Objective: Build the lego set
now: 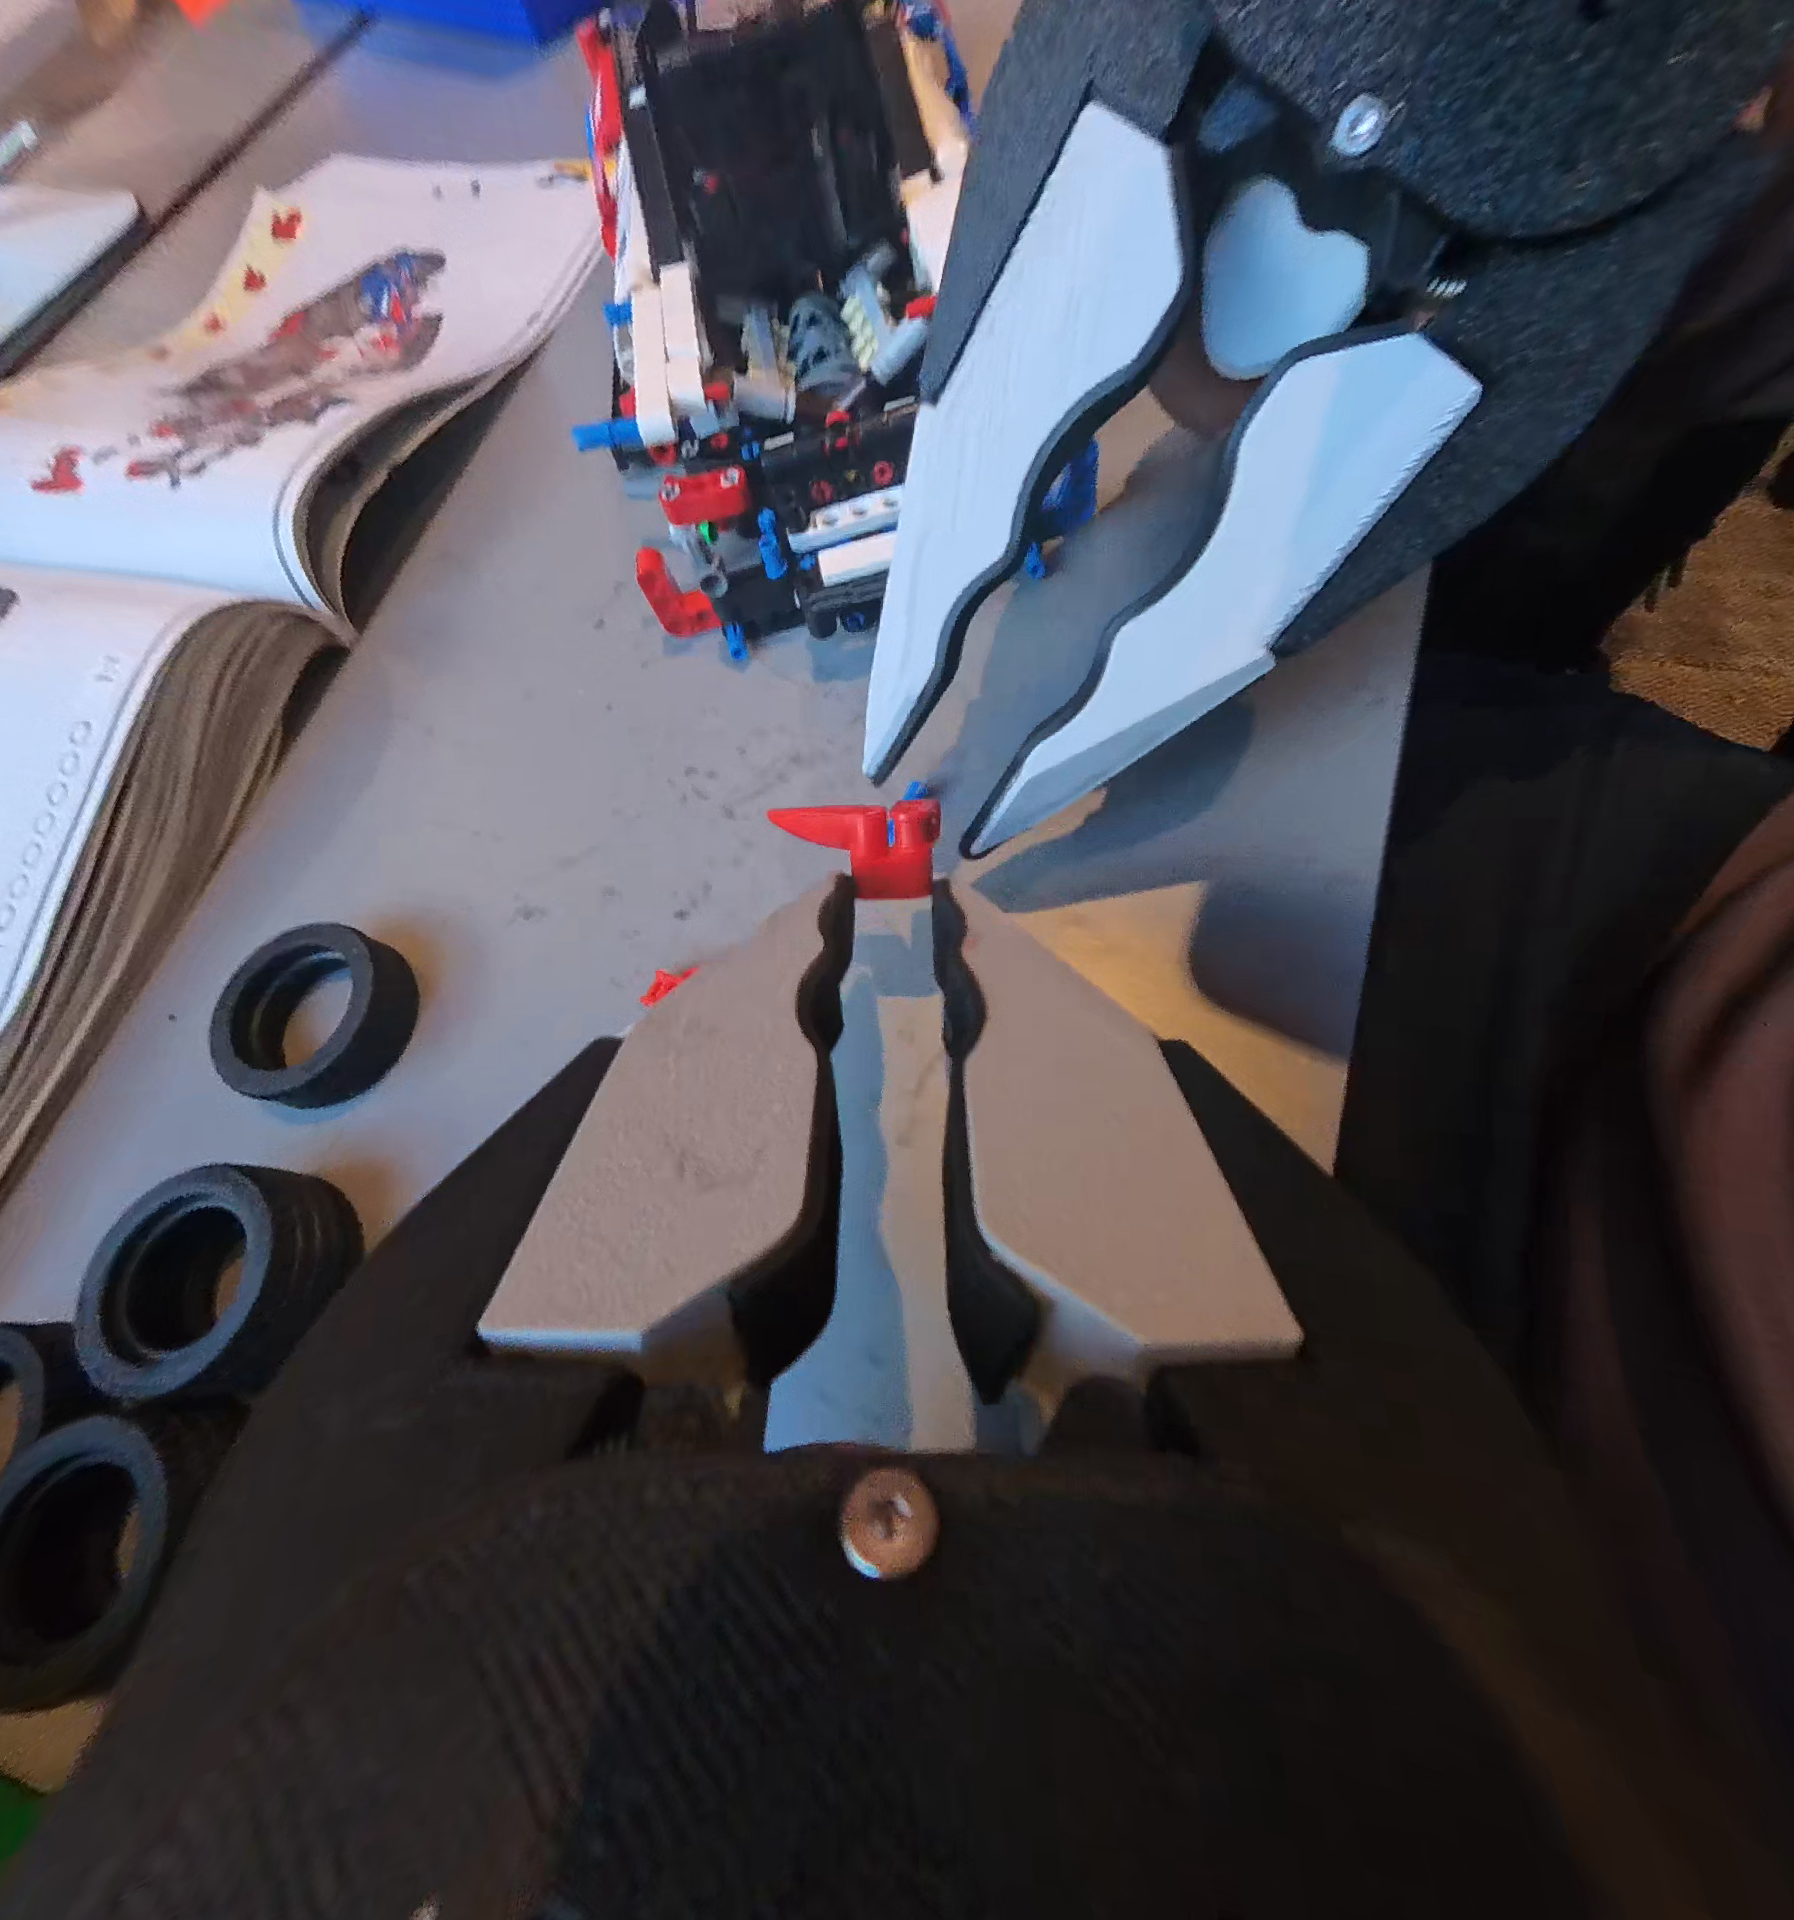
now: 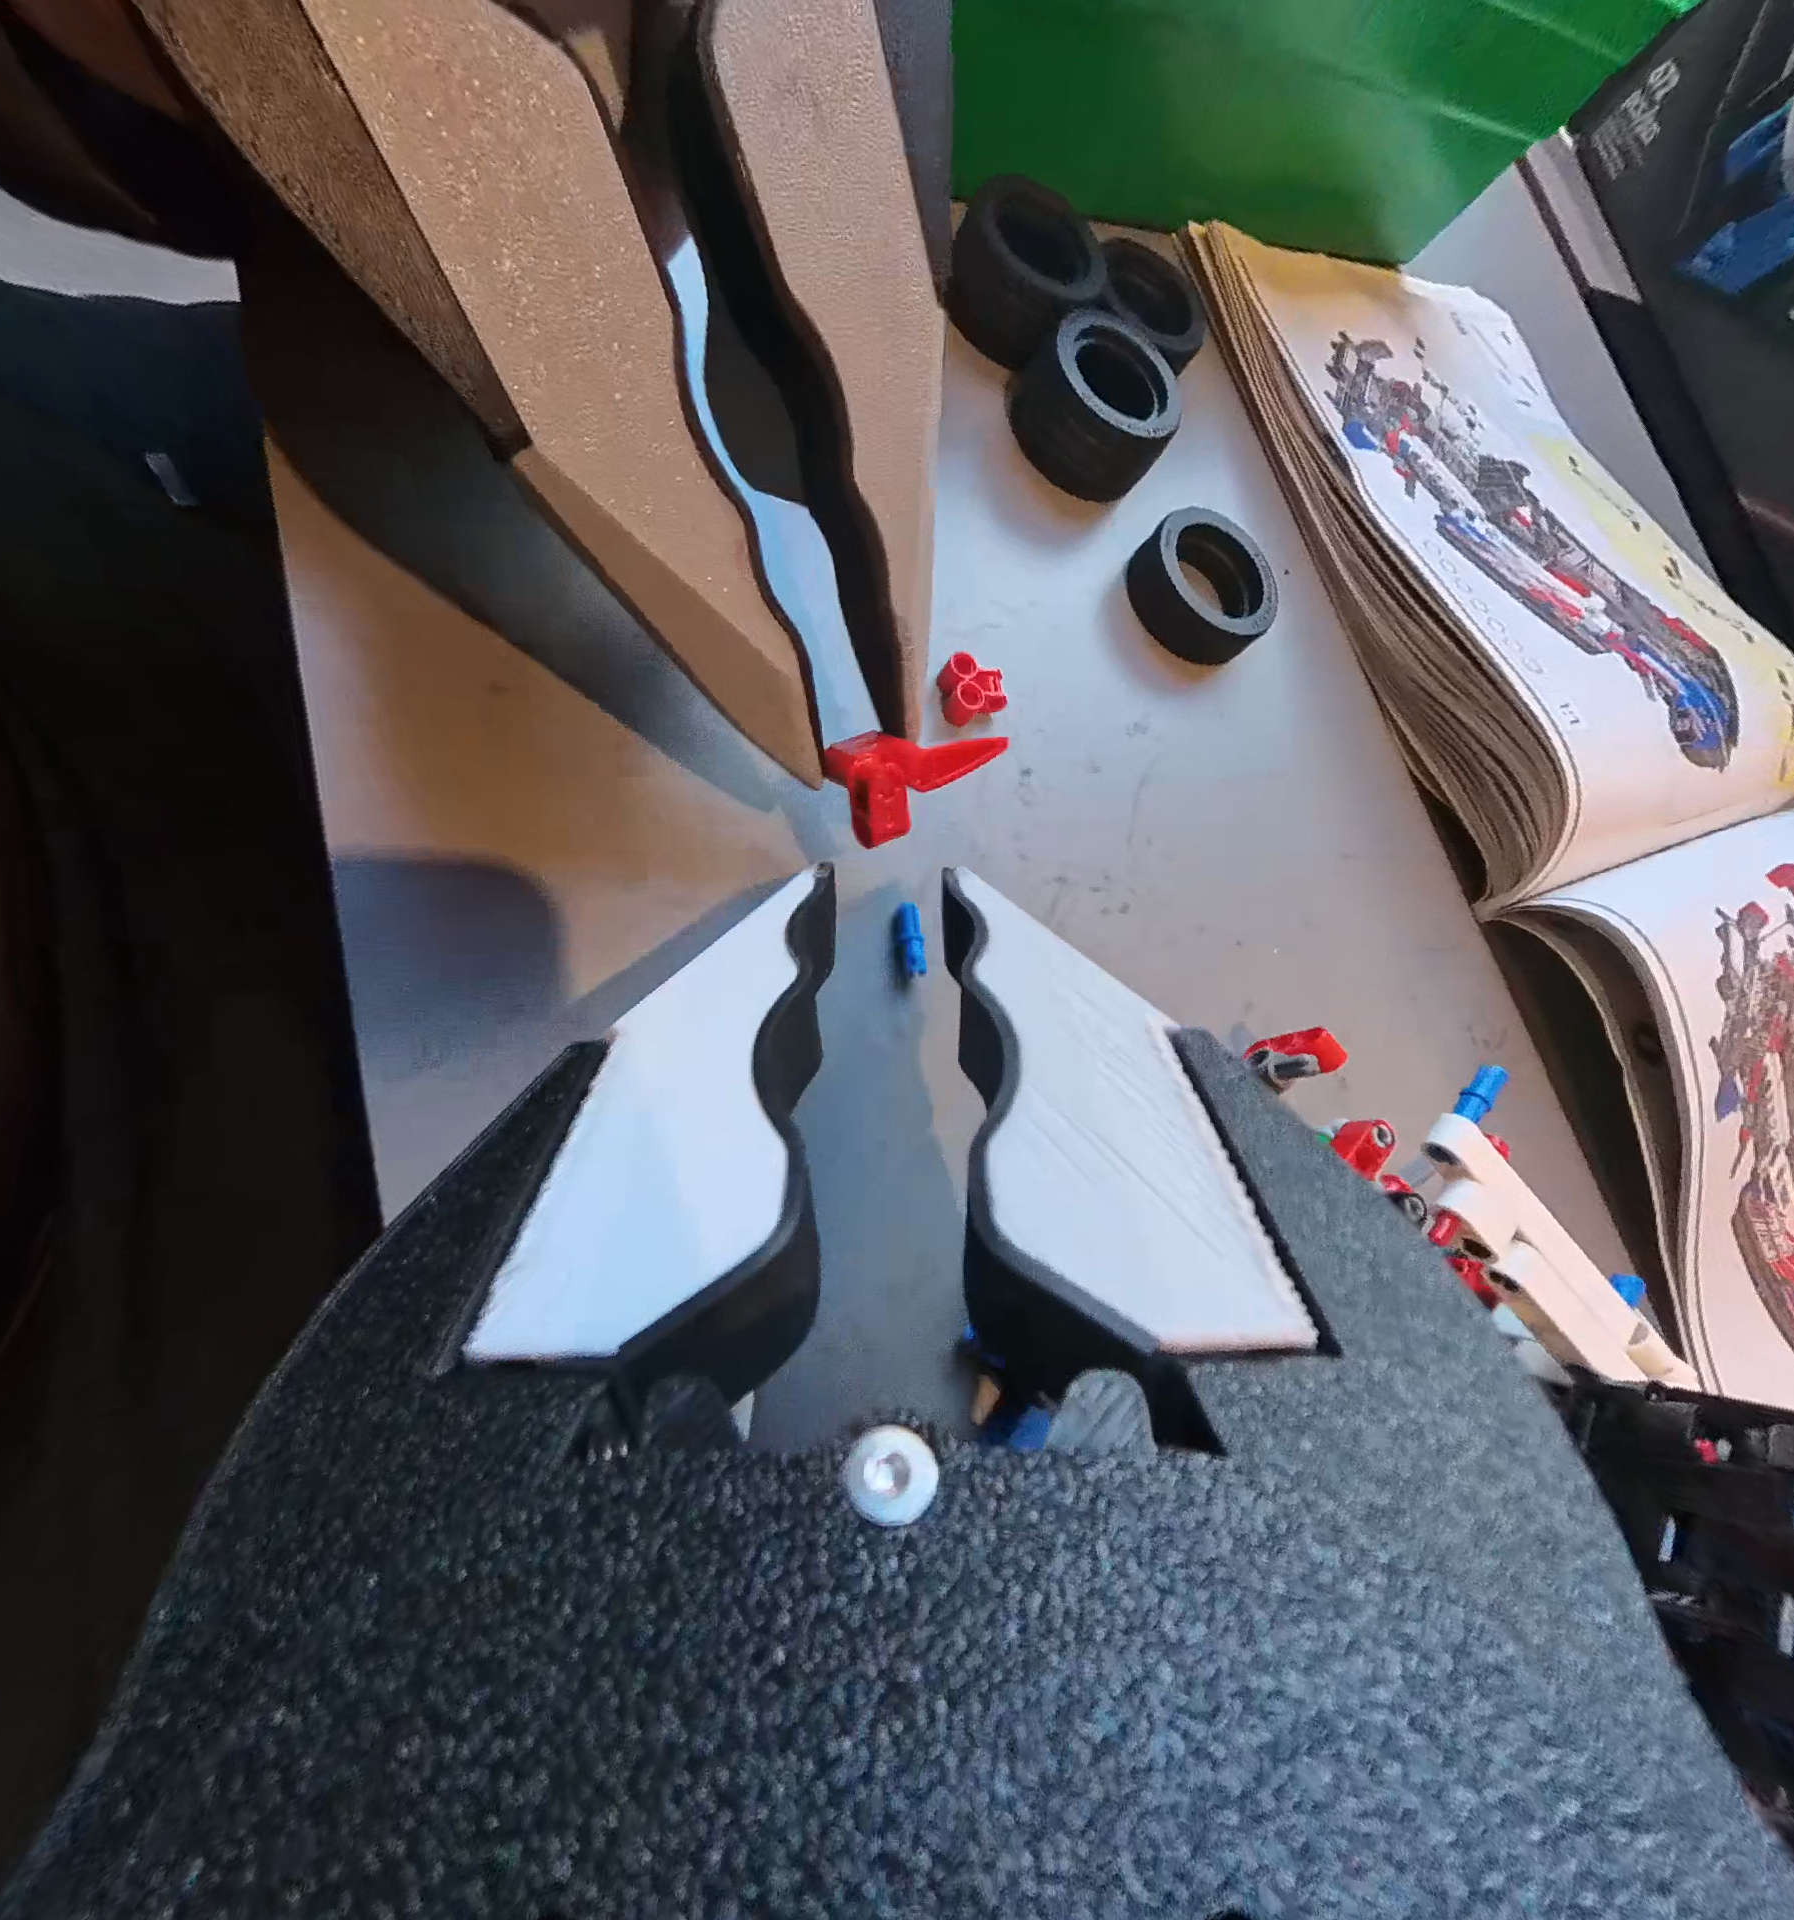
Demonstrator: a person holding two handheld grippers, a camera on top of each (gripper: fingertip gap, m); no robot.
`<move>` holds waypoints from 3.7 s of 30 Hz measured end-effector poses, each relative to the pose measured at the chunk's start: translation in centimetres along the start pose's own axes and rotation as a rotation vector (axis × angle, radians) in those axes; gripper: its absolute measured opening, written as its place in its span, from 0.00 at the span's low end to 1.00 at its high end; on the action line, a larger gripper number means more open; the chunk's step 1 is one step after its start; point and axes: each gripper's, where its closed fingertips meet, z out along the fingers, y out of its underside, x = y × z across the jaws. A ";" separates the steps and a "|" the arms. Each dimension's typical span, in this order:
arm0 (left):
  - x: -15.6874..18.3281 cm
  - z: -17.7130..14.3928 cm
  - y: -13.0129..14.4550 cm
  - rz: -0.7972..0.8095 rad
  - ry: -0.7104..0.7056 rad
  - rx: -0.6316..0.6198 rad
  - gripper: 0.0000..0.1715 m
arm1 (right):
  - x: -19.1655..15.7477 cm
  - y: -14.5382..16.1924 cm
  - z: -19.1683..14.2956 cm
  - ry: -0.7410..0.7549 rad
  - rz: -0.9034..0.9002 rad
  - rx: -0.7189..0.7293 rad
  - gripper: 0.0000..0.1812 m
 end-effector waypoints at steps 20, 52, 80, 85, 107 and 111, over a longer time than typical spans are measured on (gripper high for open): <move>-0.4 -2.1 -4.3 0.046 0.102 0.344 0.07 | 1.1 -4.2 -2.5 -0.126 0.174 0.318 0.09; 0.2 0.1 2.3 0.312 -0.009 -0.089 0.09 | -1.7 -0.2 1.2 -0.187 0.130 -0.024 0.04; 1.0 -0.3 2.8 0.117 0.274 -0.114 0.11 | -2.6 -0.9 0.3 -0.259 0.164 -0.035 0.11; 1.0 -0.3 2.8 0.128 0.265 -0.111 0.12 | 1.6 0.0 -0.5 -0.112 0.024 -0.160 0.10; 0.7 -0.3 2.8 0.143 0.228 -0.104 0.14 | 2.3 2.4 1.9 -0.428 -0.494 -0.508 0.02; 0.5 -0.4 2.8 0.136 0.219 -0.101 0.16 | 2.5 2.5 1.6 -0.408 -0.449 -0.517 0.02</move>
